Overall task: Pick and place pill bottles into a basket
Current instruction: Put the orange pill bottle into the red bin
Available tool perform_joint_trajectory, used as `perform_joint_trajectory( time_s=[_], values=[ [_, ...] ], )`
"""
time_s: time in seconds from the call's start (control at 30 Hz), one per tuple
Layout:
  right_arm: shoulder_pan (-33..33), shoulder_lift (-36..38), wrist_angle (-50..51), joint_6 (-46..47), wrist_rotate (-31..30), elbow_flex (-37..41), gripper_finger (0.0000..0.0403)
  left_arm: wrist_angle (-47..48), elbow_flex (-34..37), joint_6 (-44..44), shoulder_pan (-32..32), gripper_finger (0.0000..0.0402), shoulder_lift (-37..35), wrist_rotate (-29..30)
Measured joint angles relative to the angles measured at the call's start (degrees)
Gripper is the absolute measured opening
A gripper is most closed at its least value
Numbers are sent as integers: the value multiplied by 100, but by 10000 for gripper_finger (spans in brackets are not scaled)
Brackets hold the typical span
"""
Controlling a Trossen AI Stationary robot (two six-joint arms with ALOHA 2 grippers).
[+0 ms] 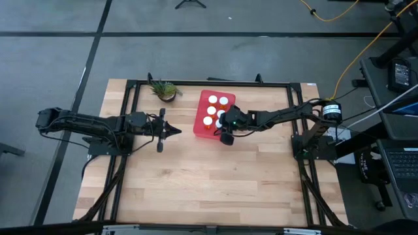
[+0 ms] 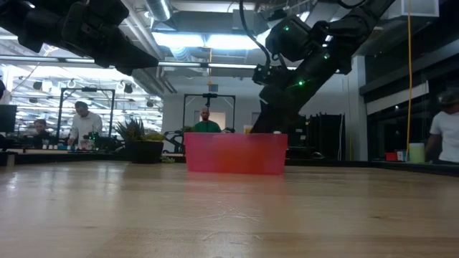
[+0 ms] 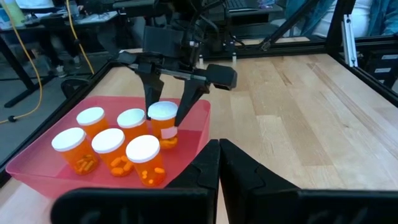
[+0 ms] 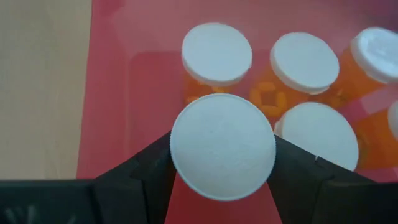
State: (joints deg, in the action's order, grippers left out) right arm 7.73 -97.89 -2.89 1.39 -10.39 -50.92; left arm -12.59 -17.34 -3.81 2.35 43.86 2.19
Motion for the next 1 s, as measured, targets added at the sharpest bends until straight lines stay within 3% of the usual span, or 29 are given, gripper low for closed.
perform_joint_trajectory(
  time_s=[1.0],
  values=[
    [0,-4,203,108,251,-2,218,-1,0,0,0,8,2,17]
  ],
)
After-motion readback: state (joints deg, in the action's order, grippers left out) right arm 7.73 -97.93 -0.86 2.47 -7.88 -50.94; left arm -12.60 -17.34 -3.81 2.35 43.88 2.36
